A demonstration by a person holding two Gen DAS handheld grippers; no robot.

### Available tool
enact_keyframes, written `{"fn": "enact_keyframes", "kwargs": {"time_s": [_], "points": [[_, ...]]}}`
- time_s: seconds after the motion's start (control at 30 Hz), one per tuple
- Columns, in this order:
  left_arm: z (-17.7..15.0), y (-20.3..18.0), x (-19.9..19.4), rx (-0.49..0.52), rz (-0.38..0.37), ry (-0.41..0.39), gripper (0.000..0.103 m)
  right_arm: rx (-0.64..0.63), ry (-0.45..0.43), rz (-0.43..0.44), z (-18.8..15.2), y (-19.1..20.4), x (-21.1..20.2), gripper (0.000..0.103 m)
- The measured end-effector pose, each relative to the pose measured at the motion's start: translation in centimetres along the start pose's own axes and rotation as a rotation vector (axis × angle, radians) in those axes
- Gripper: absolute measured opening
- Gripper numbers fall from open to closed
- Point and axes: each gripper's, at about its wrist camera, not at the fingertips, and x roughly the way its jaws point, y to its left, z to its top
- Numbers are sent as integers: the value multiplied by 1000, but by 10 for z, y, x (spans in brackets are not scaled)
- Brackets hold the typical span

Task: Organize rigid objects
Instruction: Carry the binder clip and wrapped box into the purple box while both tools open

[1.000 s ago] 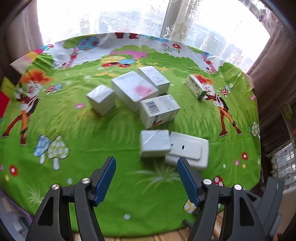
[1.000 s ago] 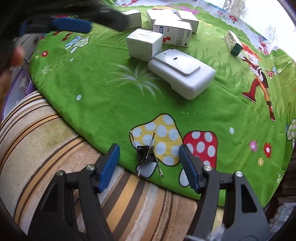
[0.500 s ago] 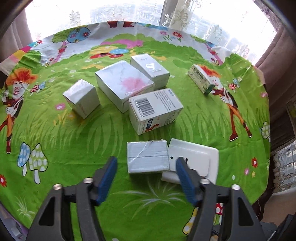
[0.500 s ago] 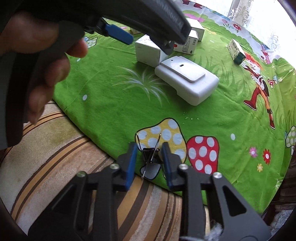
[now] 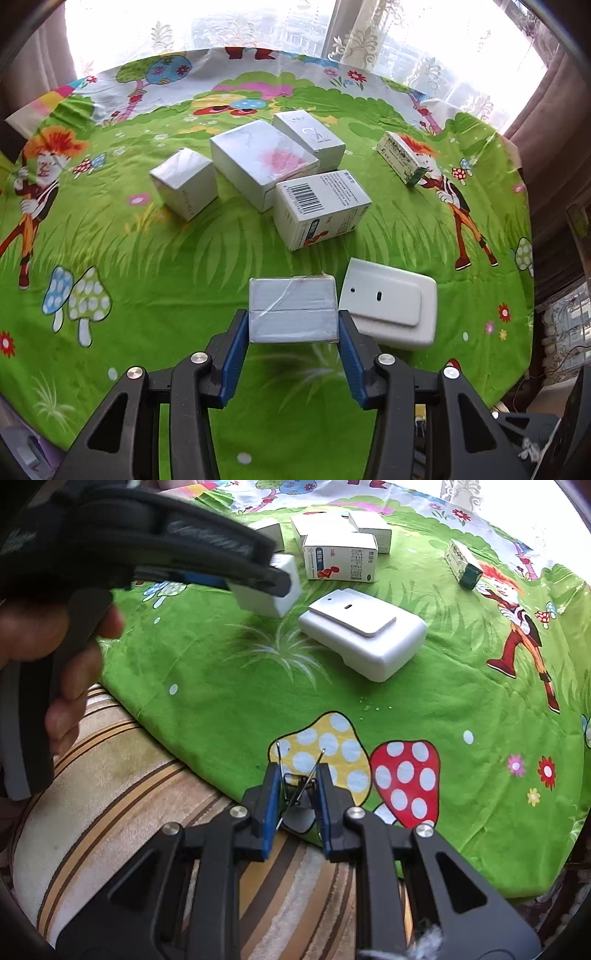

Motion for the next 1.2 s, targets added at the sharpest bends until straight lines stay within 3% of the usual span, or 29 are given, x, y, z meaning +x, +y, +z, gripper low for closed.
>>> {"fn": "enact_keyframes", "kwargs": {"time_s": [0.33, 0.87, 1.2], "points": [[-29, 17, -27, -43, -13, -30, 48, 5, -15, -34, -2, 6, -8, 23], [-64, 36, -64, -50, 50, -79, 48, -1, -48, -92, 1, 21, -26, 23], [-76, 54, -84, -58, 99, -110, 48, -3, -89, -58, 11, 43, -40, 23]]}}
